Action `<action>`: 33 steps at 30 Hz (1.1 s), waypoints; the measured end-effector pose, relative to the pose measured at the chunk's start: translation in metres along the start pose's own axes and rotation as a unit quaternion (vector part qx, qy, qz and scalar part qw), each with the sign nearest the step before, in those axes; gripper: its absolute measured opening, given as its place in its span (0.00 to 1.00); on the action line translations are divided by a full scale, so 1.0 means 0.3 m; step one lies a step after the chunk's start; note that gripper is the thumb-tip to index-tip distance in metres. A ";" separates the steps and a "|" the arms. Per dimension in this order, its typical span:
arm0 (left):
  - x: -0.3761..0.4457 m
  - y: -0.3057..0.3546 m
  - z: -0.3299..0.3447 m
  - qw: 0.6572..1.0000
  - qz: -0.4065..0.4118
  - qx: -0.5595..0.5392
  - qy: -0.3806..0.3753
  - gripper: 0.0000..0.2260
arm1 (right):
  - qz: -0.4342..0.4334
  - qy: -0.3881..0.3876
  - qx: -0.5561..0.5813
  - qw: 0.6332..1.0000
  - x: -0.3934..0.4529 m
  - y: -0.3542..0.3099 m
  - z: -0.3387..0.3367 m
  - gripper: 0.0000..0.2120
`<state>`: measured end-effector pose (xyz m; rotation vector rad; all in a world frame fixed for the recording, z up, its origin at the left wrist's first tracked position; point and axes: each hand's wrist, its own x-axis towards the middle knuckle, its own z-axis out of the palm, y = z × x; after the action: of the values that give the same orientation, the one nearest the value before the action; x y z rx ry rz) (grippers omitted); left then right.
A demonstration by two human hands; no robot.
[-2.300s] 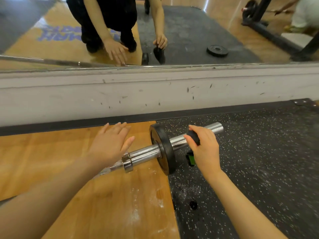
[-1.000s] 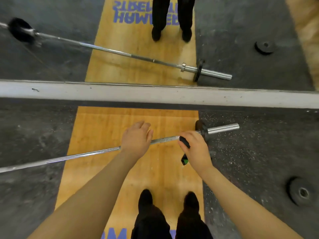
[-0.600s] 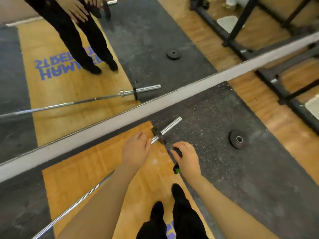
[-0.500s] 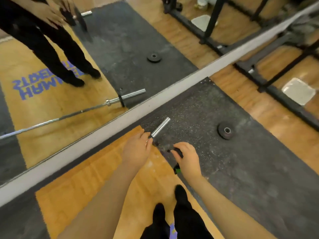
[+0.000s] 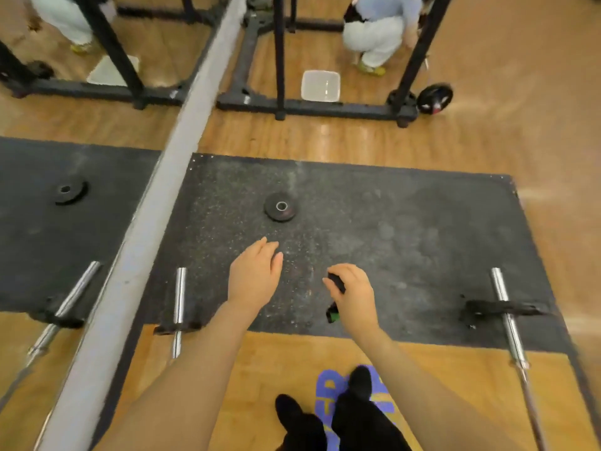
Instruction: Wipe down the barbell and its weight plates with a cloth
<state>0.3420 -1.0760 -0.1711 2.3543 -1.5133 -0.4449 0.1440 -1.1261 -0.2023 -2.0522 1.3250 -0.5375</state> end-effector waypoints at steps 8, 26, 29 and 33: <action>0.163 0.558 0.279 0.984 0.150 0.017 -0.091 0.20 | 0.122 0.119 -0.017 0.985 -0.074 0.418 -0.360 0.07; 0.354 1.456 0.657 0.908 0.364 0.081 -0.189 0.21 | 0.268 0.295 -0.009 0.917 -0.089 1.053 -0.894 0.07; 0.438 1.567 0.719 0.884 0.410 0.099 -0.203 0.21 | 0.302 0.329 0.002 0.895 -0.051 1.124 -0.926 0.07; 0.575 1.736 0.804 0.849 0.468 0.109 -0.218 0.21 | 0.346 0.379 0.012 0.858 0.021 1.203 -0.966 0.07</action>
<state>-0.1168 -1.4611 -0.1890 1.3622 -2.7762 -0.5722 -0.2734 -1.3212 -0.2449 -1.1792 2.3375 -1.0502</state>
